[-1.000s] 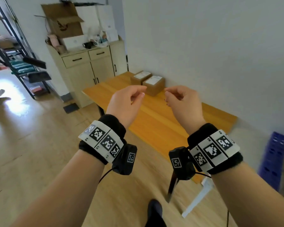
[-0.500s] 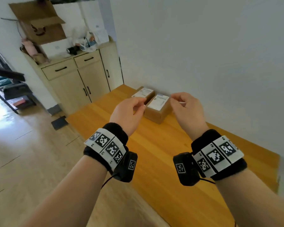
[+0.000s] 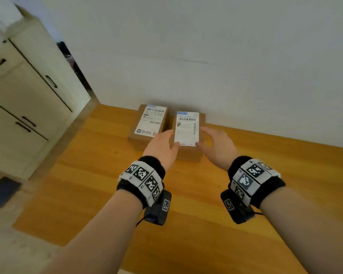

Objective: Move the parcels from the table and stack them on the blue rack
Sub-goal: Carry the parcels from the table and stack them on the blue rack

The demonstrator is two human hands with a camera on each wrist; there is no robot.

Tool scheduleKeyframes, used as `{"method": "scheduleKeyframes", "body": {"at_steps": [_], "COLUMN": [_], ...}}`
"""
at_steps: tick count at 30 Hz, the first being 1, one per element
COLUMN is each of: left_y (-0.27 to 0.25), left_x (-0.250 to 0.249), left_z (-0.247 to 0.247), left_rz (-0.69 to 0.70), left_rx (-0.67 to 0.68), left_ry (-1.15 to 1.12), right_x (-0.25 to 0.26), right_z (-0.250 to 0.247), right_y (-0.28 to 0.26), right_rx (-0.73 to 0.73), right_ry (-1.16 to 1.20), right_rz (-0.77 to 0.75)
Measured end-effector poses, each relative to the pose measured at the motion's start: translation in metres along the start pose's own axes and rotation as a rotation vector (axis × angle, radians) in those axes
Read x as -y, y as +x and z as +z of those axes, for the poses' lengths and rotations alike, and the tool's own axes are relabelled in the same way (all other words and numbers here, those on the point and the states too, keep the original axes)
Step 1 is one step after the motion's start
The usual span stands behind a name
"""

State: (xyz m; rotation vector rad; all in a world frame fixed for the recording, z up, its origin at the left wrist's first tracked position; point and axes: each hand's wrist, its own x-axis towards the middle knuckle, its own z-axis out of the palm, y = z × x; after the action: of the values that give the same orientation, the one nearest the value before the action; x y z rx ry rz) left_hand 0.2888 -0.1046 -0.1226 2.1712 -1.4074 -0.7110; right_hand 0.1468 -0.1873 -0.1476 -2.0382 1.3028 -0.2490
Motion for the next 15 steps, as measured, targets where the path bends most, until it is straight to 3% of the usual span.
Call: {"method": "scheduleKeyframes", "body": {"at_steps": [4,9,15], "left_y": [0.041,0.062,0.052], "left_x": [0.026,0.041,0.04], "left_z": [0.022,0.04,0.053], "left_rz": [0.026,-0.021,0.039], "left_rx": [0.101,0.147,0.15], "left_ry": [0.024,-0.009,-0.082], "right_x": [-0.003,-0.003,-0.011], "right_z": [0.028,0.045,0.046], "right_y": [0.017,0.024,0.007], "right_rx": [0.087,0.126,0.03], "right_ry": [-0.057,-0.069,0.054], "right_rz": [0.15,0.206,0.23]}}
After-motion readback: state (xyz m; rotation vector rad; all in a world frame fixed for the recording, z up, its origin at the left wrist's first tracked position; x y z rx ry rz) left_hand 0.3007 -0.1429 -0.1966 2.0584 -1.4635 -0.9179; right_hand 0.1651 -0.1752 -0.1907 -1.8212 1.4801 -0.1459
